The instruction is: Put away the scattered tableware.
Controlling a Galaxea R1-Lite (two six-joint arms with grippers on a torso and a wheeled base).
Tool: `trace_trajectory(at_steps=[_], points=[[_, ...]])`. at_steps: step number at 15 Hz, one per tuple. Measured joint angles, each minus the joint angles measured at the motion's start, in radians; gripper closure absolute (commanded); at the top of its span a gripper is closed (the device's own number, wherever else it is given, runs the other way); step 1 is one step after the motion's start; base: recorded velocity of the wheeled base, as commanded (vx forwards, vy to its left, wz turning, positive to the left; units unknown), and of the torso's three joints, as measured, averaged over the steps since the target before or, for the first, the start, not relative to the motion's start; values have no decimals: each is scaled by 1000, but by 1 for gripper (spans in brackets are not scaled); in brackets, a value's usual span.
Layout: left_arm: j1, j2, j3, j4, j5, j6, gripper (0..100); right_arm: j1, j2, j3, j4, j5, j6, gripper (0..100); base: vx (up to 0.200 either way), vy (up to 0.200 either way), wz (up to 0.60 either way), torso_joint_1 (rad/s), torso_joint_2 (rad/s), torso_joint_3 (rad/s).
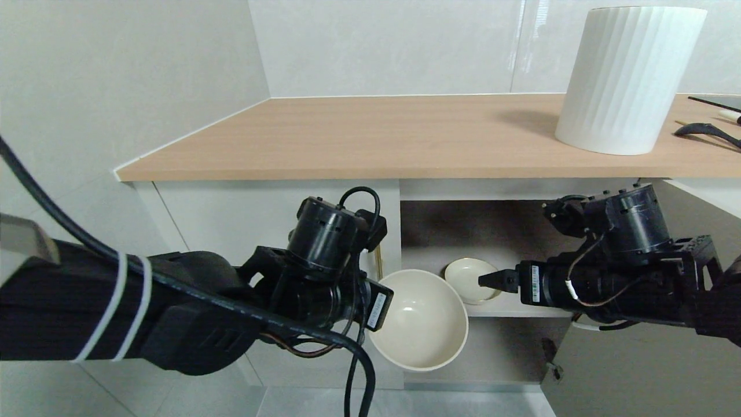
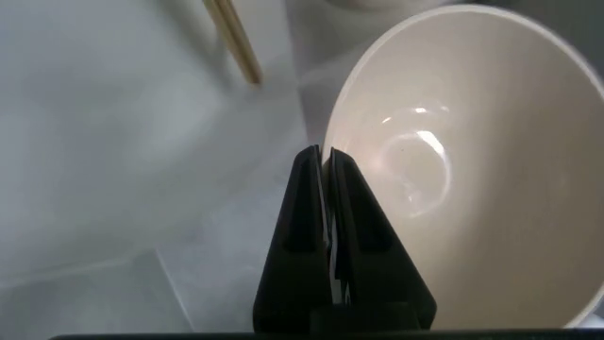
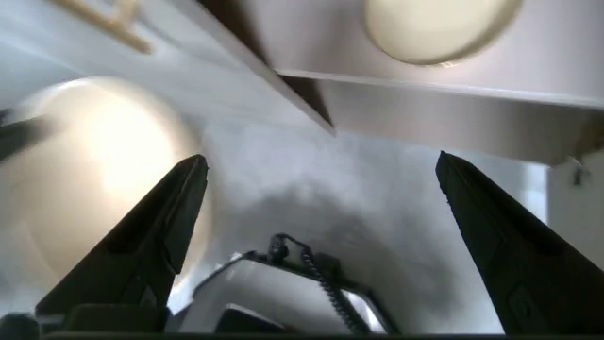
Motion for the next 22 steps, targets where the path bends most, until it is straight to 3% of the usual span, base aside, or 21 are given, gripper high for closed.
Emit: trace_trajectory(at_steps=[1,2,18,19,22], points=[[-15,31,-2,-61,49,2,100,18,-4,1,0,0,1,0,0,0,0,0,0,0],[-24,51,-2,-83,61,13,100,28,-3,2,1,0,1,0,0,0,0,0,0,0],[-49,114,3,-167,102,19,100,86,189,-21,-3,-53,18,0,0,0,0,0,0,0],[-50,114,3,-167,102,19,100,87,192,-21,-3,-52,18,100,0,0,0,0,0,0],[-50,116,4,-167,103,18,100,104,199,-21,-3,-53,18,100,0,0,0,0,0,0]])
